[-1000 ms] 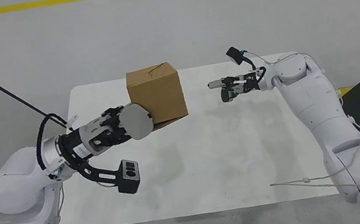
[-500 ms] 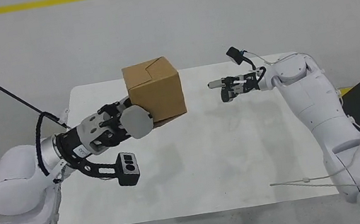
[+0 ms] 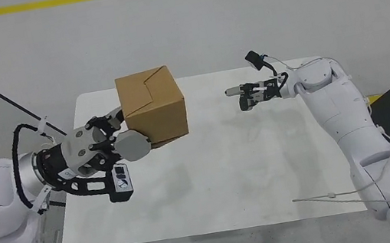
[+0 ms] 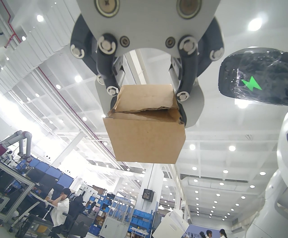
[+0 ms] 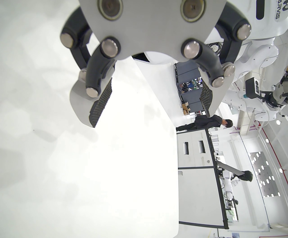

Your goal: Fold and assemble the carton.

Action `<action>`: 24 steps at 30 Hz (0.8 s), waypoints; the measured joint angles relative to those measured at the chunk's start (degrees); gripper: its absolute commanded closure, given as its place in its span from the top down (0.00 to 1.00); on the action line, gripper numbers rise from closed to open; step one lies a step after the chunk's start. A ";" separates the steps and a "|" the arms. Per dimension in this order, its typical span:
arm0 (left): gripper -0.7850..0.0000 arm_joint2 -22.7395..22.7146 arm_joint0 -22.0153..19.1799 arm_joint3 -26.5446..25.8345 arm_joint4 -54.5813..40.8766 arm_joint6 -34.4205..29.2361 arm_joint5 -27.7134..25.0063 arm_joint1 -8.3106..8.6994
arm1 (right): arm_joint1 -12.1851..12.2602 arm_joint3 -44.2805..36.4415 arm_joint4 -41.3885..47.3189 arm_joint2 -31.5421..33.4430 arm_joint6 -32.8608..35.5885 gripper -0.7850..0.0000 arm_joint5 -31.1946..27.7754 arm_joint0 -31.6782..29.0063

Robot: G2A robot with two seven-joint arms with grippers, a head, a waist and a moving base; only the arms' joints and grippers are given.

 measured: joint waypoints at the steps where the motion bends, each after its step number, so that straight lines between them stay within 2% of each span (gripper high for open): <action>1: 0.00 -0.20 0.08 -0.04 0.00 0.28 0.19 -0.04 | 0.00 0.00 0.00 0.00 0.00 1.00 0.00 0.00; 8: 0.00 -0.57 0.54 -0.24 0.00 0.67 0.48 -0.50 | 0.00 0.00 0.00 0.00 0.00 1.00 0.00 0.00; 12: 0.00 -0.25 0.90 -0.45 0.00 -0.53 -2.08 -0.79 | 0.00 0.00 0.00 0.00 0.00 1.00 0.00 0.00; 14: 0.00 0.82 1.57 -0.66 0.00 -1.67 -5.38 -0.90 | 0.00 0.00 0.00 0.00 0.00 1.00 0.00 0.00; 18: 0.00 5.88 2.87 -2.17 -2.78 -5.48 -19.73 -1.20 | 0.00 0.00 0.00 0.00 0.00 1.00 0.00 0.00; 21: 0.00 7.00 2.11 -2.69 -8.73 -5.76 -27.31 -1.24 | 0.00 0.00 0.00 0.00 0.00 1.00 0.00 0.00; 24: 0.00 7.01 2.07 -2.66 -9.59 -5.56 -28.29 -1.23 | 0.00 0.00 0.00 0.00 0.00 1.00 0.00 0.00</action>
